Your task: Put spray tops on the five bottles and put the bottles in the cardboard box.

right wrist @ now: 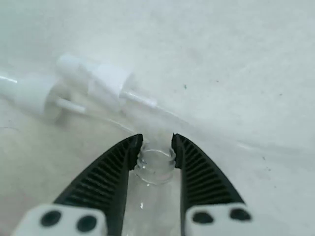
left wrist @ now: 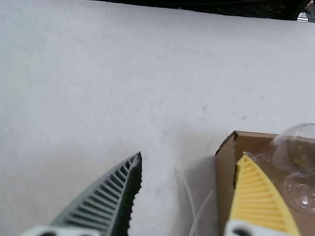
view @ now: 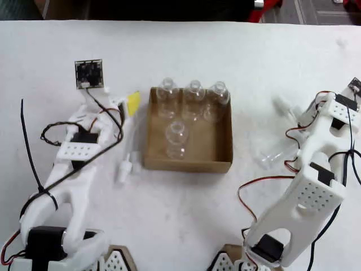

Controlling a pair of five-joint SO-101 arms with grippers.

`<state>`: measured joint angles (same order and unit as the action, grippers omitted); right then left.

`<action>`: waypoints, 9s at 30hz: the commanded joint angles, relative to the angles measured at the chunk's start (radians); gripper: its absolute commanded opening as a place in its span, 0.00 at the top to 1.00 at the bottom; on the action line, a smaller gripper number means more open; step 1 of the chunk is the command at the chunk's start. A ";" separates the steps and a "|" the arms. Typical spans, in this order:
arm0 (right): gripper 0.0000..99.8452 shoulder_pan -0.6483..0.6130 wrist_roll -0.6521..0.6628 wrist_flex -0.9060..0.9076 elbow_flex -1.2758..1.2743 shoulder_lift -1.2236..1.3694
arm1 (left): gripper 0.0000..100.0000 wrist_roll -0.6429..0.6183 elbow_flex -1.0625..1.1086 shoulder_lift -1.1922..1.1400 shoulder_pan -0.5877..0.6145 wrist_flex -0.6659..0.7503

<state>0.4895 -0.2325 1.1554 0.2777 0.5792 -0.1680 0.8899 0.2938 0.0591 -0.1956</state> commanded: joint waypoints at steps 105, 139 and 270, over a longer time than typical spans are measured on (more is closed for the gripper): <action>0.80 -1.093 1.189 0.331 -1.332 -1.420 | 0.71 0.006 -0.012 0.010 0.010 0.029; 0.98 -1.093 1.188 0.185 -1.330 -1.333 | 0.71 0.008 -0.012 0.010 0.010 0.029; 0.90 -0.809 0.361 -1.092 -1.973 -1.989 | 0.71 0.008 -0.009 0.010 0.015 0.028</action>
<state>-0.3161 0.1281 0.0644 -1.6863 -1.4185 -0.1680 0.8899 0.2938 0.0621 -0.1956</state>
